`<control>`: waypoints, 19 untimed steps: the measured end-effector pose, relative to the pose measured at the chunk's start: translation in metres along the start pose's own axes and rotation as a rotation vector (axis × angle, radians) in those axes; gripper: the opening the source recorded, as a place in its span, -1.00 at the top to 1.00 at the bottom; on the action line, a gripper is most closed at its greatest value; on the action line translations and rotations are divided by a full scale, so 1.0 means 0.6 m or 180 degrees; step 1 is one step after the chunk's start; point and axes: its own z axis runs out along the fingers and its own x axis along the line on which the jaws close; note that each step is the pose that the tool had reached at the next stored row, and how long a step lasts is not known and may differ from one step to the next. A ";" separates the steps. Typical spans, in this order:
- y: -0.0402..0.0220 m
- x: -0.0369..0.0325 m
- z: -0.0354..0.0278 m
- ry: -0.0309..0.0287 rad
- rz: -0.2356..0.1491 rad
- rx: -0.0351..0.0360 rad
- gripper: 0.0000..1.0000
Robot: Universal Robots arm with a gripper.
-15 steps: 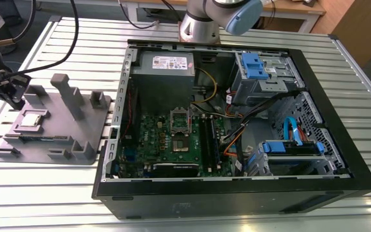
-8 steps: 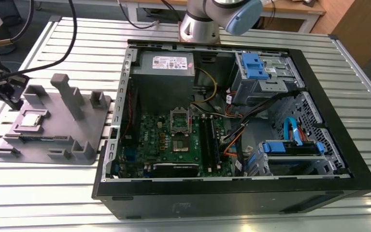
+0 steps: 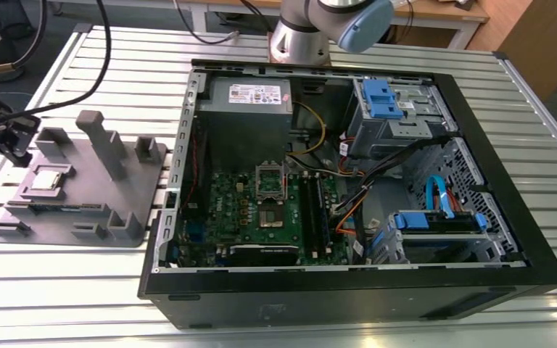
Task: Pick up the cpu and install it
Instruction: 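Pick up the cpu and move it towards the insertion slot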
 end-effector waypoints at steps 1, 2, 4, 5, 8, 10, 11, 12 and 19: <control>0.000 0.000 0.003 0.0000 0.0000 0.0000 0.79; 0.000 0.000 0.006 0.0000 0.0000 0.0000 0.79; -0.001 0.000 0.012 0.0000 0.0001 0.0000 0.79; -0.001 0.000 0.015 0.0000 0.0001 0.0000 0.79; -0.001 0.001 0.023 0.0000 0.0001 0.0000 0.79; -0.001 0.000 0.028 0.0000 -0.0001 0.0000 0.79; -0.002 0.000 0.031 0.0000 -0.0004 0.0000 0.79; -0.002 -0.001 0.033 0.0000 -0.0010 0.0000 0.79; -0.002 -0.002 0.037 0.0002 -0.0025 0.0000 0.79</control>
